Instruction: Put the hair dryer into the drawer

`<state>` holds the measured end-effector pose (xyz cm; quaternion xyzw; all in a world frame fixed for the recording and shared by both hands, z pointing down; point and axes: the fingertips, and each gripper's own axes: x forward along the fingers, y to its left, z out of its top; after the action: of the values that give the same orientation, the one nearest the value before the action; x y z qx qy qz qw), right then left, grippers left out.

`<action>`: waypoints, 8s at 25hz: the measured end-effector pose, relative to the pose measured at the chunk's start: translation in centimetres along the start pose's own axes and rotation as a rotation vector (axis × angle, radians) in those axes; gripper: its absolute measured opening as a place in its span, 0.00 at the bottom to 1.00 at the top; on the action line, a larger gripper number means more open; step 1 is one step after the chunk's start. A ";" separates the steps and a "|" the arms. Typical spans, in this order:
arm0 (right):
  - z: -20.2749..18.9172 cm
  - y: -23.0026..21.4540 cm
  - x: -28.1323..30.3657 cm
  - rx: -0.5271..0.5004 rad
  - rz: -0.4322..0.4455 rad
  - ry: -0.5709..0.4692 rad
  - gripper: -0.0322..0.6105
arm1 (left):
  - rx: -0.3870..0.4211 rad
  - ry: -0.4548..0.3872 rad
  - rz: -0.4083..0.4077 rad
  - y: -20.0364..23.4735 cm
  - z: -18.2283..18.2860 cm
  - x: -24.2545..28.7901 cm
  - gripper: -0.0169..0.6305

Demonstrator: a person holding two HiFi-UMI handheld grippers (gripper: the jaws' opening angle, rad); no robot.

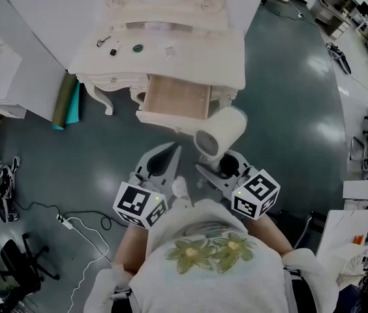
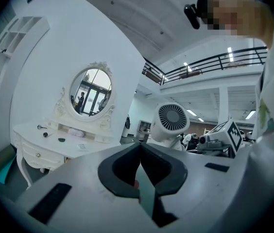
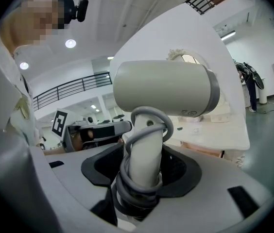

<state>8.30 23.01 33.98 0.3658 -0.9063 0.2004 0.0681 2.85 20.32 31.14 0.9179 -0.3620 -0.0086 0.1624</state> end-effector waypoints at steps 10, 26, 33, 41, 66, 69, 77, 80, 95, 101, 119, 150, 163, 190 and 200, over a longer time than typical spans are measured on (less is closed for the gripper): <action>0.5 -0.9 3.9 -0.002 -0.022 0.024 0.39 | -0.010 0.022 -0.025 3.8 0.1 0.5 0.04; 1.3 -3.6 8.7 -0.010 0.024 0.095 0.39 | -0.050 -0.002 0.024 8.9 1.2 2.2 0.04; 2.0 -5.7 11.1 -0.048 0.045 0.120 0.39 | -0.042 0.020 0.019 11.1 1.9 4.1 0.04; 2.7 -8.4 13.3 -0.065 0.034 0.137 0.39 | -0.063 0.060 -0.028 12.7 1.9 7.2 0.04; 2.2 -14.6 18.3 -0.173 0.004 0.249 0.39 | -0.082 0.111 -0.028 17.7 1.7 11.3 0.04; 2.1 -15.0 19.0 -0.174 0.011 0.264 0.39 | -0.084 0.117 -0.020 18.5 1.7 11.5 0.04; 1.5 -16.1 20.5 -0.201 0.005 0.309 0.39 | -0.065 0.135 -0.005 20.0 1.9 11.5 0.04; 1.0 -16.6 21.0 -0.206 0.008 0.328 0.39 | -0.078 0.142 -0.004 20.5 1.7 11.6 0.04; -1.4 -18.4 22.5 -0.227 0.028 0.404 0.39 | -0.101 0.154 0.024 21.8 0.9 11.7 0.04; -2.3 -19.1 22.8 -0.258 0.038 0.438 0.39 | -0.112 0.166 0.034 22.1 -0.1 12.2 0.04; -5.0 -19.8 23.9 -0.288 0.086 0.522 0.39 | -0.133 0.180 0.072 22.4 -1.4 11.9 0.04; -7.9 -20.8 25.6 -0.310 0.116 0.622 0.39 | -0.144 0.221 0.081 23.6 -2.2 11.9 0.04; -9.3 -21.4 26.1 -0.314 0.124 0.671 0.39 | -0.153 0.234 0.079 24.2 -2.6 12.3 0.04; -11.9 -22.9 27.3 -0.336 0.138 0.765 0.39 | -0.188 0.270 0.070 24.7 -3.9 12.8 0.04; -12.9 -23.5 27.7 -0.359 0.140 0.803 0.39 | -0.204 0.270 0.092 25.9 -4.1 12.8 0.04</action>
<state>4.16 -4.57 60.62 0.1789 -0.8510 0.1704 0.4635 -4.31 -4.74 44.21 0.8720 -0.3756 0.0855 0.3022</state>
